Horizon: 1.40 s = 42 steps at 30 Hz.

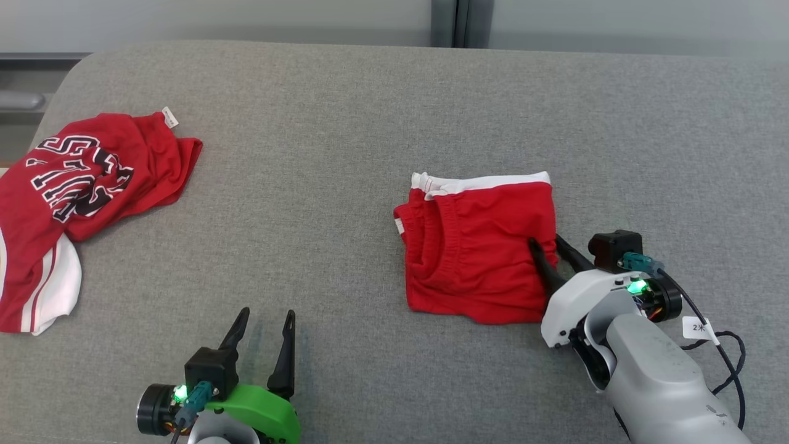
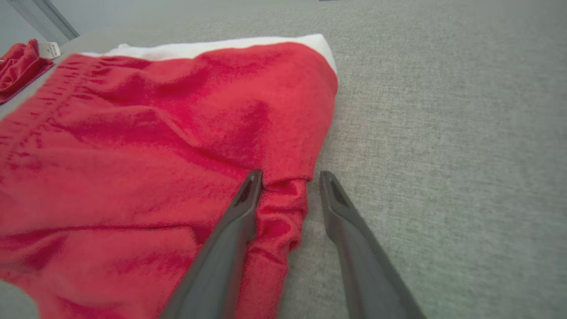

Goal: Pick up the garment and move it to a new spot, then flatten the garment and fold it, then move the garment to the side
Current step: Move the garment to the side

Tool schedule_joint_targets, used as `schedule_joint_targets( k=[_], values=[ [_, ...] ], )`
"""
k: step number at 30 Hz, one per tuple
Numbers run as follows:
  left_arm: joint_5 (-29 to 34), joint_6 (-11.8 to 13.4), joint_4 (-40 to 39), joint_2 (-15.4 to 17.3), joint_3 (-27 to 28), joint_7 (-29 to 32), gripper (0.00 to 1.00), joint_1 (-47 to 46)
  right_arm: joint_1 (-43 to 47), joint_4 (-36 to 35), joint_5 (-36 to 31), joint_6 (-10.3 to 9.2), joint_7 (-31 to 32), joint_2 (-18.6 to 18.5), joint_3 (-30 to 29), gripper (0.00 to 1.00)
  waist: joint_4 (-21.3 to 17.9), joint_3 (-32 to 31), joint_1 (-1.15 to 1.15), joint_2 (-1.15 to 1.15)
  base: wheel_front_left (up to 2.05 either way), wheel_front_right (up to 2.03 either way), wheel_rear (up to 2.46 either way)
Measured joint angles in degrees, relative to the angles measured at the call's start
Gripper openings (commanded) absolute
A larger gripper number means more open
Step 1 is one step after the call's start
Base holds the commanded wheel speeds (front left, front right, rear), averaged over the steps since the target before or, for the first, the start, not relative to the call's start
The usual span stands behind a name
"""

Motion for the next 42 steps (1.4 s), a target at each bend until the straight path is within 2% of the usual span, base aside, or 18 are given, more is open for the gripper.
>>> schedule_joint_targets(
  k=[6, 13, 21, 33, 38, 42],
  values=[
    [-0.1, 0.0, -0.7, 0.6, -1.0, 0.0, 1.0, -0.2, 0.5, -1.5, -1.5, 0.03, 0.0, 0.2, -3.0, 0.0, -0.8, 0.8, 0.0, 0.0, 0.0, 0.0, 0.0],
    [0.0, 0.0, -3.1, 1.2, -2.7, 0.0, 1.0, -0.5, 2.8, -4.5, -2.8, 0.01, 0.0, 0.0, -5.1, 0.0, -5.5, 0.5, 0.0, 0.0, 0.0, 0.0, 0.0],
    [-0.1, 0.0, -6.3, 1.7, -8.6, 0.0, 1.0, -1.8, 5.5, -7.9, -3.0, 0.01, 0.0, 0.0, -4.3, 0.0, -15.4, 0.0, 0.0, 0.0, 0.0, 0.0, 0.0],
    [-0.5, -0.1, -7.9, 2.9, -12.5, 0.0, 1.0, -1.3, 9.1, -11.8, -3.3, 0.0, 0.0, -0.2, -2.6, 0.0, -31.8, 0.5, 0.0, 0.0, 0.0, 0.0, 0.0],
    [-0.6, -0.1, -8.4, 3.8, -12.7, 0.0, 1.0, -0.9, 9.0, -12.1, -7.2, 0.0, 0.0, -0.1, -3.0, 0.0, -36.3, 1.4, 0.0, 0.0, 0.0, 0.0, 0.0],
    [-1.2, -0.1, -9.0, 5.2, -13.3, 0.0, 1.0, -0.9, 6.0, -11.2, -12.1, 0.0, 0.0, -0.1, -4.1, 0.0, -37.6, 3.2, 0.0, 0.0, 0.0, 0.0, 0.0]
  ],
)
